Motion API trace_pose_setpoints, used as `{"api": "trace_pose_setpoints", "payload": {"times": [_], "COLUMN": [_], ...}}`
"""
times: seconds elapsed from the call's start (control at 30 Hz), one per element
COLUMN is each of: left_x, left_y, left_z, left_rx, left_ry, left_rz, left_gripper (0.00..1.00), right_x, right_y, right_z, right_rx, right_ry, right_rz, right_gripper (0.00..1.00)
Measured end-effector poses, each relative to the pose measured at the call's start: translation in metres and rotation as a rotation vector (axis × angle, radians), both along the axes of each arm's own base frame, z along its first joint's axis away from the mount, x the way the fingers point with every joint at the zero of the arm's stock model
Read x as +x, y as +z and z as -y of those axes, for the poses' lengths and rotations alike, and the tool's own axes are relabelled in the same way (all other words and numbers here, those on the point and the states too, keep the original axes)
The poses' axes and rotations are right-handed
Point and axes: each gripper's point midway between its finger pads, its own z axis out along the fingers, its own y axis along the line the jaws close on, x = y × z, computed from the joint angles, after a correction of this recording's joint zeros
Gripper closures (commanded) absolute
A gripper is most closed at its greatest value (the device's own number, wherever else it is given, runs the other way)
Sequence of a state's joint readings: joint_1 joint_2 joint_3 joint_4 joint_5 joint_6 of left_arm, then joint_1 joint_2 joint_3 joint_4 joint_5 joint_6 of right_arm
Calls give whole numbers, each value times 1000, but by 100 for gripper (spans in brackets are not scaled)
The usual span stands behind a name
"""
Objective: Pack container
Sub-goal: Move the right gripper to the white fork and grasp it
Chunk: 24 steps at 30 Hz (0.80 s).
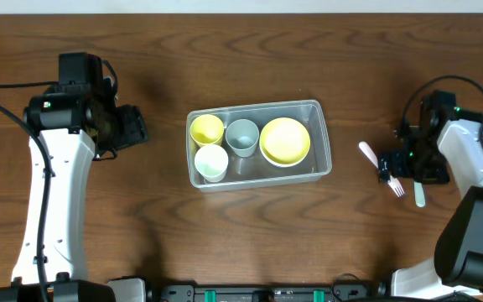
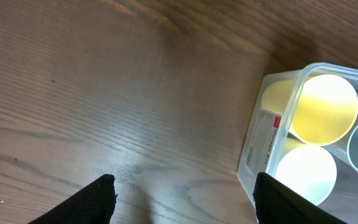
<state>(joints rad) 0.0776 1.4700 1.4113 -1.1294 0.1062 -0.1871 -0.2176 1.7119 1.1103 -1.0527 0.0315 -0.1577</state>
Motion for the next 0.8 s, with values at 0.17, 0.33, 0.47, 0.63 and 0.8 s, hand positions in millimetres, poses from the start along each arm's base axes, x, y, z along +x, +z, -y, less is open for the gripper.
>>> {"api": "trace_pose_setpoints", "payload": {"times": [0.17, 0.33, 0.47, 0.63, 0.8], "left_x": [0, 0, 0, 0, 0], "left_y": [0, 0, 0, 0, 0], "left_z": [0, 0, 0, 0, 0], "left_rx": [0, 0, 0, 0, 0], "left_ry": [0, 0, 0, 0, 0], "left_rz": [0, 0, 0, 0, 0], "left_gripper": [28, 28, 28, 28, 28], "right_x": [7, 12, 15, 16, 17], "right_y": [-12, -17, -18, -19, -20], "right_z": [-4, -9, -10, -11, -11], "right_rx": [26, 52, 57, 64, 65], "right_ry": [38, 71, 82, 86, 87], "right_rz": [48, 79, 96, 101, 107], "right_gripper": [5, 4, 4, 4, 5]}}
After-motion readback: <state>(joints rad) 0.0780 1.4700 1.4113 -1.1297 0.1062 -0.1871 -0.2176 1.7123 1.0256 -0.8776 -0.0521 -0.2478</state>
